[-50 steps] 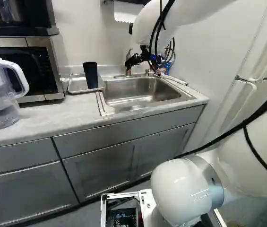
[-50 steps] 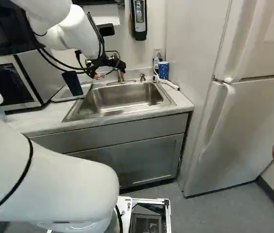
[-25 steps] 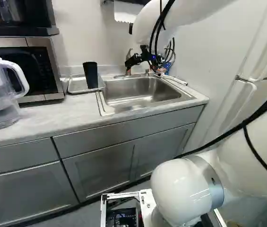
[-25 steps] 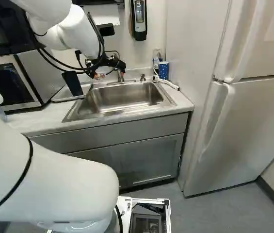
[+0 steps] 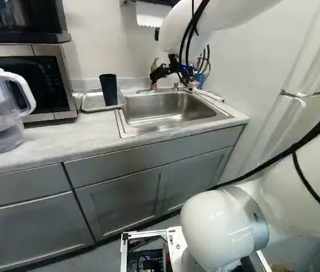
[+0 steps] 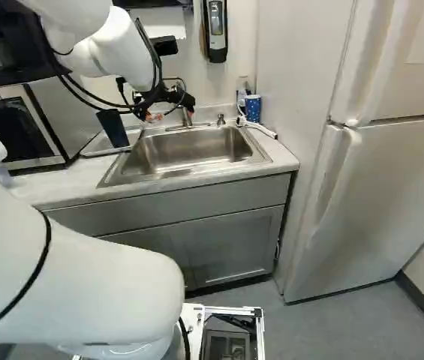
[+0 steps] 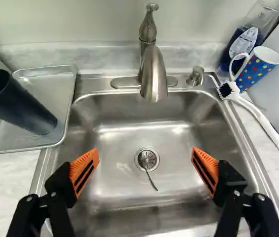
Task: Rinse the cup and place it in the tray
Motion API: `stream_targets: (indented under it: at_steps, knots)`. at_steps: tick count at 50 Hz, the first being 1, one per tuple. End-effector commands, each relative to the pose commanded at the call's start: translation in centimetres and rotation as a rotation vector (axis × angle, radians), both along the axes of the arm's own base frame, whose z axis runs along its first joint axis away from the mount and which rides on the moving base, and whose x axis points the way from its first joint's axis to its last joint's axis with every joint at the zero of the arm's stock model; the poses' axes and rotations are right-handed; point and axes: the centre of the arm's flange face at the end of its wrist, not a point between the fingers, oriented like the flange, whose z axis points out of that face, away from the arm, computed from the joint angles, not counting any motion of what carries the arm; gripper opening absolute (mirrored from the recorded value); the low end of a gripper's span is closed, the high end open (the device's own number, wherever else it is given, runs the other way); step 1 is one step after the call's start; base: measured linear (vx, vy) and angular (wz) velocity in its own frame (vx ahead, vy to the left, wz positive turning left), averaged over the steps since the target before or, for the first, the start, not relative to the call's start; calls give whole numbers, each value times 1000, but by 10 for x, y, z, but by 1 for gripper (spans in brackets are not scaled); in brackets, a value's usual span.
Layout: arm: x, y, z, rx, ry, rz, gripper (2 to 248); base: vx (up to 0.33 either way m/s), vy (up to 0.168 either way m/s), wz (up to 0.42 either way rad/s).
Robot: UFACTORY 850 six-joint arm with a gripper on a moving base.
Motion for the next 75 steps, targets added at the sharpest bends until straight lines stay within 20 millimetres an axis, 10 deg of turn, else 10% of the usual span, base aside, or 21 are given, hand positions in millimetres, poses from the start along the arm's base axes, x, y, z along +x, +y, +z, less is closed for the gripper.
stream_targets:
  at_steps: [75]
  knots:
    - [0, 0, 0, 0, 0, 0, 247, -121, -3, 13]
